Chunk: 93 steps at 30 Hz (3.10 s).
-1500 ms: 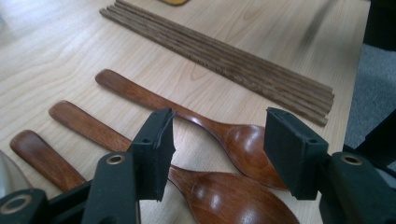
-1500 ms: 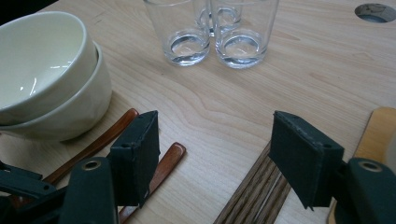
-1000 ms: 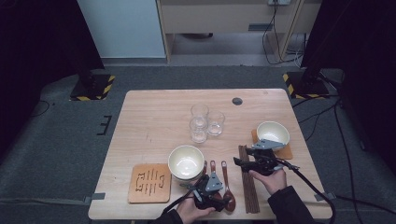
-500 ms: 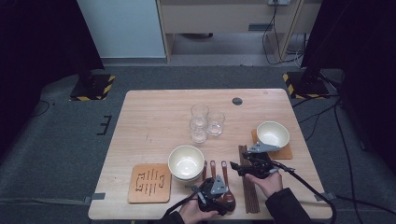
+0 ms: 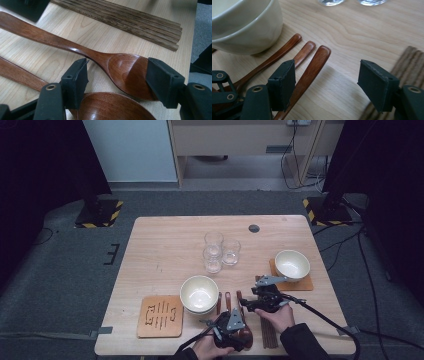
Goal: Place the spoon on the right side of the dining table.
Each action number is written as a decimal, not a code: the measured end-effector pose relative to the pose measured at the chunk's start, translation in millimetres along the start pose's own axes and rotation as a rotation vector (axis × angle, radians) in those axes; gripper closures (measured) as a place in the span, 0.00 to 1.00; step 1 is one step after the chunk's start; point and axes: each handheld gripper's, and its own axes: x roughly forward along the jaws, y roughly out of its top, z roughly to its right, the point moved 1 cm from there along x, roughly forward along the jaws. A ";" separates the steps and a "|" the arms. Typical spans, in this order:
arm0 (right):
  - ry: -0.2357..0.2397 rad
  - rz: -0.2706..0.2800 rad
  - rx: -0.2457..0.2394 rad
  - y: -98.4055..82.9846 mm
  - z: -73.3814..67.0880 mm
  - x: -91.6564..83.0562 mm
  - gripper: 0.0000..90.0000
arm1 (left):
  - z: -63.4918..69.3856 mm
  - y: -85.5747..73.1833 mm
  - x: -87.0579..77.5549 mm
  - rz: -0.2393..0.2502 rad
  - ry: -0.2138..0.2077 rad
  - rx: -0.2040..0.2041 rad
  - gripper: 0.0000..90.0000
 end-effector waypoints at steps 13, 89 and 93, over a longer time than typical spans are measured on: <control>0.021 -0.054 -0.012 -3.7 -2.5 11.5 0.39 | 0.9 -1.6 -0.6 0.011 0.007 0.005 0.37; 0.286 0.189 0.229 15.4 6.2 -33.8 0.94 | -8.7 0.4 -2.7 0.020 0.079 -0.032 0.35; 0.286 0.203 0.230 16.4 5.9 -36.5 0.94 | -8.5 2.2 -4.8 0.033 0.068 -0.033 0.35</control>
